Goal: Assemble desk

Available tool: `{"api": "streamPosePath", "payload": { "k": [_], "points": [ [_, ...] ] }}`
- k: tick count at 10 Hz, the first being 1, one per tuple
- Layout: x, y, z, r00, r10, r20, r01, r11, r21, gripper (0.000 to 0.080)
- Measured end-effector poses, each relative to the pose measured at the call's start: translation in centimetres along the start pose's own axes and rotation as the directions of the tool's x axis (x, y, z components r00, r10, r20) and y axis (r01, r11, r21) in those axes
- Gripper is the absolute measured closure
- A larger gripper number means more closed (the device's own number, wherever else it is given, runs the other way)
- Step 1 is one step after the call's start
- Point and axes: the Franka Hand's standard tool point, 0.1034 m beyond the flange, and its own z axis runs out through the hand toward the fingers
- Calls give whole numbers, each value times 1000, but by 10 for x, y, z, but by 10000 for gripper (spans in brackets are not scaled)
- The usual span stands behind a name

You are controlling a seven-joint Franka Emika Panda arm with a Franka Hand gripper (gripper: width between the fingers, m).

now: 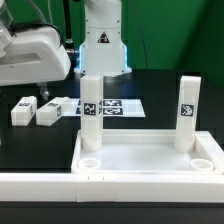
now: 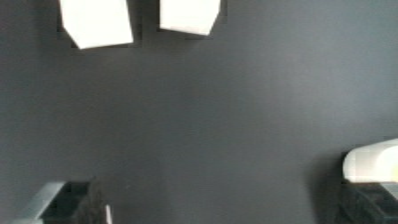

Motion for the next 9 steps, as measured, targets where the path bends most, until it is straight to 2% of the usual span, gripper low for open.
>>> {"api": "streamPosePath", "payload": {
  "k": [1,2,4,7,8,9],
  "points": [
    [-4,-4,12,998,-4,58,4,1000,6,150],
    [-7,-7,23,993,-12,116,12,1000,0,150],
    [-8,-5,29,981,-10,195,9,1000,7,150],
    [-5,-4,29,984,-10,179,9,1000,3,150],
    [-10,0,36,978,0,211,-2,1000,10,150],
    [-12,3,43,975,4,223,-6,1000,8,150]
  ]
}}
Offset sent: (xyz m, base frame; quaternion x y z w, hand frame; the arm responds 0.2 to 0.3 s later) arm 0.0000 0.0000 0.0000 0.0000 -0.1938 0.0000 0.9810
